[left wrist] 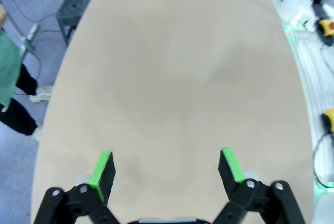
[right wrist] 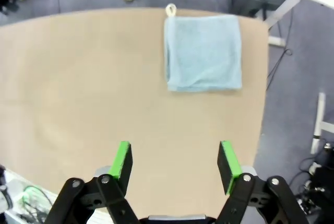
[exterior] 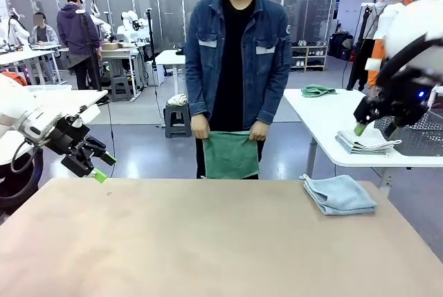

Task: Fold the towels and place them in the basket.
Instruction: Place the folded Towel with hook on the right side of the table.

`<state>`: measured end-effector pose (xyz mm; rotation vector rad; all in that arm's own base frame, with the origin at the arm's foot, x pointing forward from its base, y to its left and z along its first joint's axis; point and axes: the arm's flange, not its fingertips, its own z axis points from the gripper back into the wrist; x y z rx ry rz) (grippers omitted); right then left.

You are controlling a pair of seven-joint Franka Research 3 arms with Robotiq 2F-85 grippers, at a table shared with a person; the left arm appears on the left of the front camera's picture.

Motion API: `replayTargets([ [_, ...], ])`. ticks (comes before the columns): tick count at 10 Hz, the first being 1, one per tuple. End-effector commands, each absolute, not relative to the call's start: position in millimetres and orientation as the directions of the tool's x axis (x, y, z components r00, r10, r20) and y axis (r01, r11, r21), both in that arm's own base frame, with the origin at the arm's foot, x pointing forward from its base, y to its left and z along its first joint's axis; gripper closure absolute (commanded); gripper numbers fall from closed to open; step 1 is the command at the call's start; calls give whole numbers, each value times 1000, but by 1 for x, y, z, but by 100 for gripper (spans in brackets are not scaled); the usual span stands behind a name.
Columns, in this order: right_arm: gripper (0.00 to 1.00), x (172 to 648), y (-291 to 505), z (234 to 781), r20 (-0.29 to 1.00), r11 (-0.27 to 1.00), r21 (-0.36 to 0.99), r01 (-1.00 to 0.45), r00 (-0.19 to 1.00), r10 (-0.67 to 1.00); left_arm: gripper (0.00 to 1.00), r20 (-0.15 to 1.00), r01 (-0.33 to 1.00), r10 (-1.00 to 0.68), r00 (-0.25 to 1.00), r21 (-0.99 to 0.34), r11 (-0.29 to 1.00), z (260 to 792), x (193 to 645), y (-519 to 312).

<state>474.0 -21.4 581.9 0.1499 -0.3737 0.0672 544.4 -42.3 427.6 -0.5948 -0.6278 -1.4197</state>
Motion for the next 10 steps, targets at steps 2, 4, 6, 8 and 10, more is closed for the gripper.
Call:
replayTargets([
  [2,18,412,-9,618,417,984,111,-139,905,81,0,707,997,-705,52,0,74,429,543,-43],
  [4,18,388,-9,629,456,973,125,-194,882,117,0,707,997,-705,52,0,74,429,543,-43],
  [6,18,385,-11,625,472,974,93,-207,870,140,0,707,997,-705,52,0,74,429,543,-43],
  [8,18,386,-5,641,452,978,121,-173,886,101,0,707,997,-705,52,0,74,429,543,-43],
  [10,18,386,-5,641,452,978,121,-173,886,101,0,707,997,-705,52,0,74,429,543,-43],
])
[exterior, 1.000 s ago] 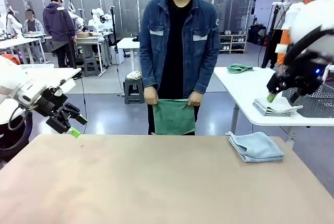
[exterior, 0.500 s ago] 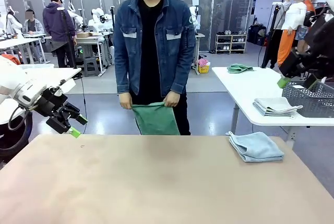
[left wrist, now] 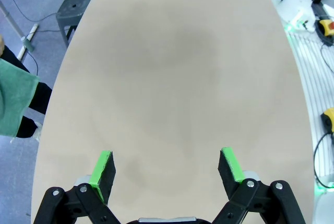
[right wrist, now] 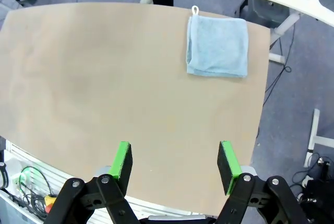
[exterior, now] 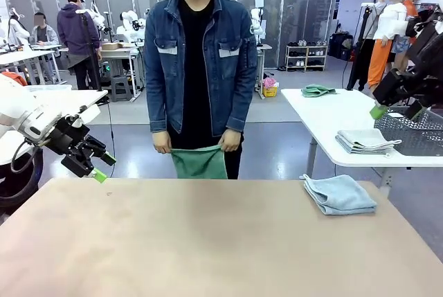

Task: Fold the towels and place them in the basket.
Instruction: Place the folded Towel with hook on the right side of the table, then when a person lays out a Towel with hook on the table, fold it in half twice.

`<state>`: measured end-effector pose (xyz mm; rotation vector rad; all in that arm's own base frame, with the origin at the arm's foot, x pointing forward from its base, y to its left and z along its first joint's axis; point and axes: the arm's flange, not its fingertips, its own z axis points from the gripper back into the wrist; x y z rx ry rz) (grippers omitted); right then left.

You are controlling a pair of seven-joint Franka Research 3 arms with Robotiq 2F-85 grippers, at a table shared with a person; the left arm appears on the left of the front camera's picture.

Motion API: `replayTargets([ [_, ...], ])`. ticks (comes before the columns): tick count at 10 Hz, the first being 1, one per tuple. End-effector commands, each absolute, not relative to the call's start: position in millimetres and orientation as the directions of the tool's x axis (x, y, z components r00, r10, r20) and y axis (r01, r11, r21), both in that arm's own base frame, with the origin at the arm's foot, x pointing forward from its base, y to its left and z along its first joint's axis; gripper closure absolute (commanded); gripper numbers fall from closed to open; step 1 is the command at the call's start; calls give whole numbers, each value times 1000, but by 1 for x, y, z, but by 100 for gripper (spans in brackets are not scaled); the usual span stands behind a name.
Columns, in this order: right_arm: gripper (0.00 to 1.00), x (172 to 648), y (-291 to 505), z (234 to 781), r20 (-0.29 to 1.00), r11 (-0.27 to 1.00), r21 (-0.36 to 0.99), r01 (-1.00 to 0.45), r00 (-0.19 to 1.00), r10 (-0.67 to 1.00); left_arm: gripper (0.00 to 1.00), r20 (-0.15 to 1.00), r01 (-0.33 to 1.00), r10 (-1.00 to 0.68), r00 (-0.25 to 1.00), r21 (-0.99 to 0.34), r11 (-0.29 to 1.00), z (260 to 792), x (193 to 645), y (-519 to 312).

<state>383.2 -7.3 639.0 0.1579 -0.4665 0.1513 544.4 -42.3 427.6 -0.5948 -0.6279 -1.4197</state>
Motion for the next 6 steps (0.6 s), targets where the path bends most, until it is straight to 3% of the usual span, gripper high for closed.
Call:
replayTargets([
  [1,18,386,-5,641,452,978,121,-173,886,101,0,707,997,-705,52,0,74,429,543,-43],
  [6,18,386,-5,641,452,978,121,-173,886,101,0,707,997,-705,52,0,74,429,543,-43],
])
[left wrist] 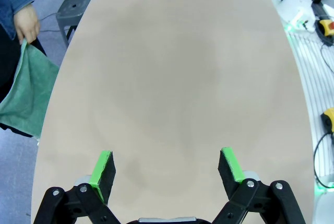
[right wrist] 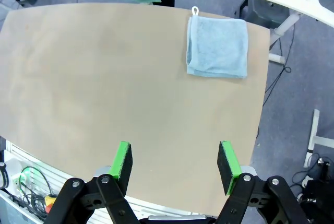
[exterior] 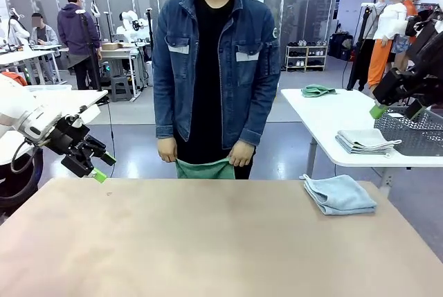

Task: Fold the towels and place them in the basket.
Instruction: When a person lays out a Towel with hook on the table, fold it in half twice.

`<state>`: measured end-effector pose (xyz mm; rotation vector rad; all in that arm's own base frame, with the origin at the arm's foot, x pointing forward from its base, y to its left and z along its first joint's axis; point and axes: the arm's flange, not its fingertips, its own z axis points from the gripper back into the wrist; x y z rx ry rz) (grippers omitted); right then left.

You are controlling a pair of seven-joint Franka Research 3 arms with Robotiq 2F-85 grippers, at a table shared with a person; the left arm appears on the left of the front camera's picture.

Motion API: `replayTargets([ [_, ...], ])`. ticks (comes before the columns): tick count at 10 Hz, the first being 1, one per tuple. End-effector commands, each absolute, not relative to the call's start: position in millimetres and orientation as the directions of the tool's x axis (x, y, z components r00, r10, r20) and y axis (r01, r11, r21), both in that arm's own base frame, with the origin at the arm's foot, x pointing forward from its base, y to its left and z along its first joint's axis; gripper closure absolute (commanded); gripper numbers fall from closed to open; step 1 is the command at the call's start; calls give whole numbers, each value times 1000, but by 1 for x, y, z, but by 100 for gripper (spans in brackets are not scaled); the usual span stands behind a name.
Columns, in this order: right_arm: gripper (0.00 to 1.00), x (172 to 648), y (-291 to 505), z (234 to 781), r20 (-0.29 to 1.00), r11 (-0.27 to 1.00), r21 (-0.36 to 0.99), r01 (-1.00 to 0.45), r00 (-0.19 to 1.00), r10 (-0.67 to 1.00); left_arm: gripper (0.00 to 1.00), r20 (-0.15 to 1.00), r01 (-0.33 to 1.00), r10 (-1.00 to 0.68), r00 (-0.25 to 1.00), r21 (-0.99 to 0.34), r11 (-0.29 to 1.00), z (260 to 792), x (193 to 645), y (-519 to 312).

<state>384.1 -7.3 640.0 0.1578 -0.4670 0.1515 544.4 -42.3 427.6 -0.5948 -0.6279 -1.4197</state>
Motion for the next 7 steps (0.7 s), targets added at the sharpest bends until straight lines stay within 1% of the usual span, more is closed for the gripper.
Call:
replayTargets([
  [1,18,386,-5,641,452,978,121,-173,886,101,0,707,997,-705,52,0,74,429,543,-43],
  [7,18,386,-5,641,452,978,121,-173,886,101,0,707,997,-705,52,0,74,429,543,-43],
])
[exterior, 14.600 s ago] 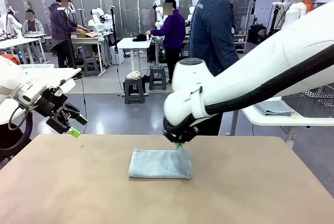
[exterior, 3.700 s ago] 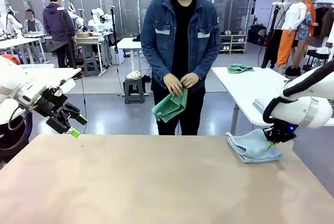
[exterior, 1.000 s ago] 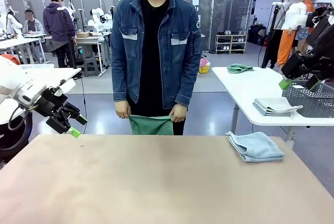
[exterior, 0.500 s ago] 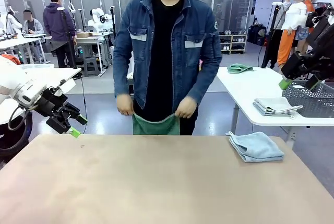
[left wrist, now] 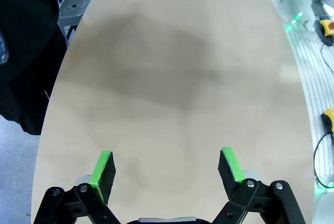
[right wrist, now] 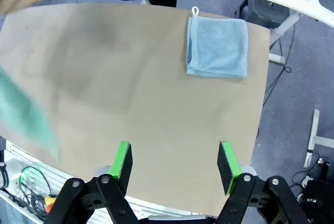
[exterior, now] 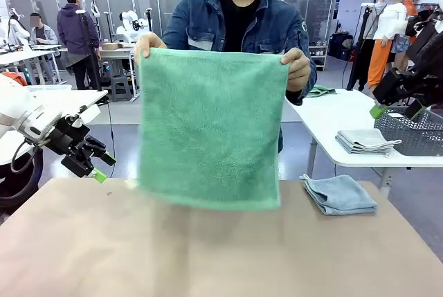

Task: Fold the towels and place them in the basket.
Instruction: When a person lays out a Towel with hook on the table, fold it in half twice.

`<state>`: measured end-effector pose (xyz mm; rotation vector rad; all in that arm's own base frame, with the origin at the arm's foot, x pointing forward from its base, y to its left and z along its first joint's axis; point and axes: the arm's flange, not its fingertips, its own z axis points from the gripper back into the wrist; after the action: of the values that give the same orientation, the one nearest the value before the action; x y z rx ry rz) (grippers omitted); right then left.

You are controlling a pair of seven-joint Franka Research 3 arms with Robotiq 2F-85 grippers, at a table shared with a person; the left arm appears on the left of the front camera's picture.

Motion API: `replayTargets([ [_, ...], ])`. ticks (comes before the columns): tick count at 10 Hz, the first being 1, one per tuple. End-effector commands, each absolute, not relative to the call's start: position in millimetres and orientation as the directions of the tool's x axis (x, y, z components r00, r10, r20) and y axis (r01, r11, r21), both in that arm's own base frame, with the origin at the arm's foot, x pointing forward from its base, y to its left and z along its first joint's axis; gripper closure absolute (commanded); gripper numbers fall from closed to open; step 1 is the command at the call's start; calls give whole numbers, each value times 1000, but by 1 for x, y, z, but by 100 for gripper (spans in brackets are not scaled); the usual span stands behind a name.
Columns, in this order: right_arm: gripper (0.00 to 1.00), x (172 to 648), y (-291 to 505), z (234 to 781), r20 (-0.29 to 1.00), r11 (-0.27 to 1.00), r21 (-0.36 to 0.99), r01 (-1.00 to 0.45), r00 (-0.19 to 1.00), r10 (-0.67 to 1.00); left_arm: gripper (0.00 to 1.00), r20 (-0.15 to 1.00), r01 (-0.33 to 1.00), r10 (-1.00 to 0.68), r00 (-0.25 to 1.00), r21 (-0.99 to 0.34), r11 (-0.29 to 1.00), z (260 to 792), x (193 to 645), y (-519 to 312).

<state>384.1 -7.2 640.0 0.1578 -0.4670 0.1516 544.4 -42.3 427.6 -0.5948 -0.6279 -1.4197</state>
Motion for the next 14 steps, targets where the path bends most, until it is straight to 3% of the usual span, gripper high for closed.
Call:
replayTargets([
  [1,18,386,-5,641,452,978,121,-173,886,101,0,707,997,-705,52,0,74,429,543,-43],
  [14,18,386,-5,641,452,978,121,-173,886,101,0,707,997,-705,52,0,74,429,543,-43],
])
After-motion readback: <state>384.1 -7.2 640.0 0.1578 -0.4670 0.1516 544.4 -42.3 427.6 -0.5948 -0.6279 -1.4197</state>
